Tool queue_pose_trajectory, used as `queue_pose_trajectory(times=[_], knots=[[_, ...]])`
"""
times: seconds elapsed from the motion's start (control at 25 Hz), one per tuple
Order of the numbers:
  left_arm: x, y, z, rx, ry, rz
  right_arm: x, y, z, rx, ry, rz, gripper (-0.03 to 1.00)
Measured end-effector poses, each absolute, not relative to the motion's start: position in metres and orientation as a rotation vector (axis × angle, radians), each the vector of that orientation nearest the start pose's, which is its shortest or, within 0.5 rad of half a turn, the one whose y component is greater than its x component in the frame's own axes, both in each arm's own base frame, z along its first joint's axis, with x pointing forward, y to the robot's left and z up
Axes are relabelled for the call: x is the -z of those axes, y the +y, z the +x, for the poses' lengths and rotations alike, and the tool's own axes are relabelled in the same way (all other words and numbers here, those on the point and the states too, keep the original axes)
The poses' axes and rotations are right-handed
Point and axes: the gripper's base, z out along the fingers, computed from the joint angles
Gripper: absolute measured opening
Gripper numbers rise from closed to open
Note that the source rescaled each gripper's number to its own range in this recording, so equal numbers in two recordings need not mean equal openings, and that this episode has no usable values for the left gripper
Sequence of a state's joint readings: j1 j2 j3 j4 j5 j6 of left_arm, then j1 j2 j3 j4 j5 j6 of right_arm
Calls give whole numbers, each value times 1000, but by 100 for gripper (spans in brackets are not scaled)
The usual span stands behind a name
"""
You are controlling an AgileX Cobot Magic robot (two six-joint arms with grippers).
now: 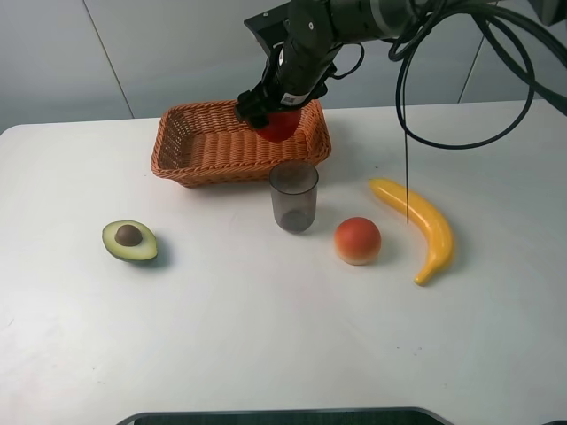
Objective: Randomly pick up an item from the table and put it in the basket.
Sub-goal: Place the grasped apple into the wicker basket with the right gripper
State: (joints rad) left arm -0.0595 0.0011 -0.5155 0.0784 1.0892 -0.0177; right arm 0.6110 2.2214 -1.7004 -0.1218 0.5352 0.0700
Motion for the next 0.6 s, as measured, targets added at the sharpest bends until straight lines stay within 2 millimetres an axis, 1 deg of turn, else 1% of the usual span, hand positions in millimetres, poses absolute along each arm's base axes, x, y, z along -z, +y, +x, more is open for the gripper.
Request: queue_pose_trajectory(times=[0.12, 0.16, 0.2, 0.28, 0.32, 0.36, 0.4, 0.6], knots=[[-279, 7, -7, -46, 2056, 37, -164, 277, 405, -150, 2417, -783, 5], [-279, 7, -7, -46, 2056, 37, -164, 276, 405, -149, 2419, -783, 14], [-279, 7, -7, -45, 2056, 35, -164, 276, 405, -149, 2419, -783, 27], [-279, 7, -7, -45, 2056, 35, -164, 276, 405, -149, 2419, -783, 78], [-279, 7, -7, -45, 2056, 35, -164, 276, 405, -149, 2419, -783, 89], [-279, 7, -7, -45, 2056, 35, -164, 276, 405, -149, 2419, -783, 95], [-279, 7, -7, -45, 2056, 35, -164, 276, 405, -149, 2419, -783, 97], [-279, 7, -7, -45, 2056, 35, -164, 276, 404, -146, 2425, -785, 99]])
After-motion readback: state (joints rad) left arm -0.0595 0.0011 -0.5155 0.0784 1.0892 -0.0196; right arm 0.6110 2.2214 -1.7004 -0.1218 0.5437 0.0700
